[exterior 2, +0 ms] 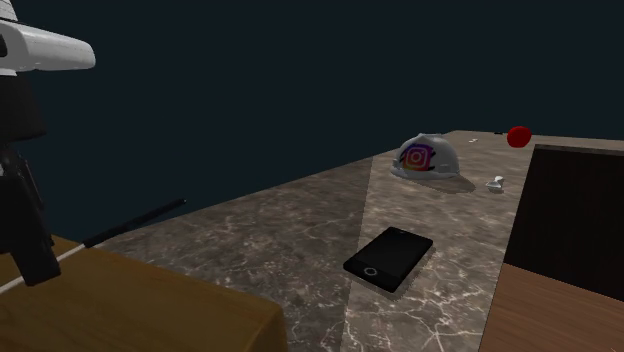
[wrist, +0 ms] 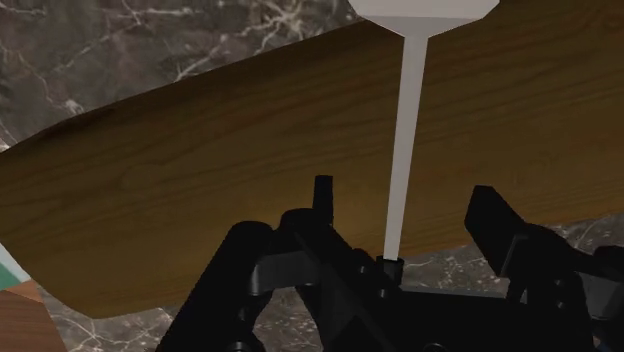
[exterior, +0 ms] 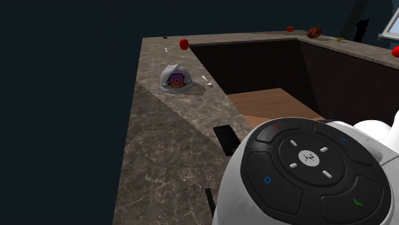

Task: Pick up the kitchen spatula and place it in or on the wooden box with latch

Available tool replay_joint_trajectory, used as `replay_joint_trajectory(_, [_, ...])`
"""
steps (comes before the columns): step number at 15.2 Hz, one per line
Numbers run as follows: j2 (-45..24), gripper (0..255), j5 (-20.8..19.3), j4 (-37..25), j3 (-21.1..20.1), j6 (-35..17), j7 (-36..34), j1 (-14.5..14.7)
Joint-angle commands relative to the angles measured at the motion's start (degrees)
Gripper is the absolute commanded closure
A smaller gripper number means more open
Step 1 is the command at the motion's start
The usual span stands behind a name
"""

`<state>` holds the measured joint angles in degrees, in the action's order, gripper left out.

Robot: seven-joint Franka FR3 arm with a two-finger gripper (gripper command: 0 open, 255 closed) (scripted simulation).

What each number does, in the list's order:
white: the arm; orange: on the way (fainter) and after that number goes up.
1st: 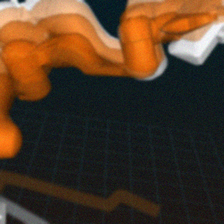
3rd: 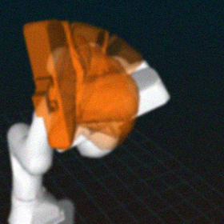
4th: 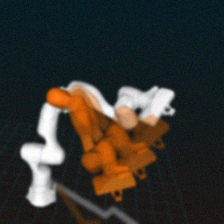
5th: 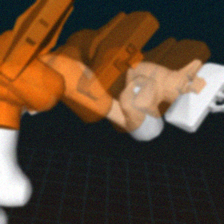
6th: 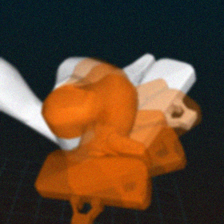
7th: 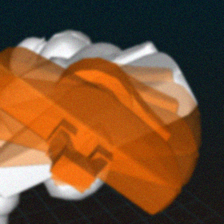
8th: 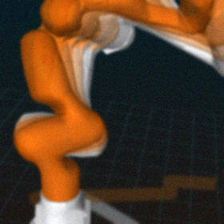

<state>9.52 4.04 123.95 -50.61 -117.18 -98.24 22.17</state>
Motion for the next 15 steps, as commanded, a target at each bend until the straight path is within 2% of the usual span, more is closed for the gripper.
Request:
replay_joint_trajectory(1, [0.0, 0, 0.0, 0.0, 0.0, 0.0, 0.0, 0.0])
replay_joint_trajectory(4, [0.0, 0, 0.0, 0.0, 0.0, 0.0, 0.0, 0.0])
replay_joint_trajectory(8, [2.6, 0, 1.7, -5.5, 1.3, 7.4, 1.4, 0.3])
replay_joint_trajectory(15, [2.6, 0, 1.7, -5.5, 1.4, 7.4, 1.4, 0.3])
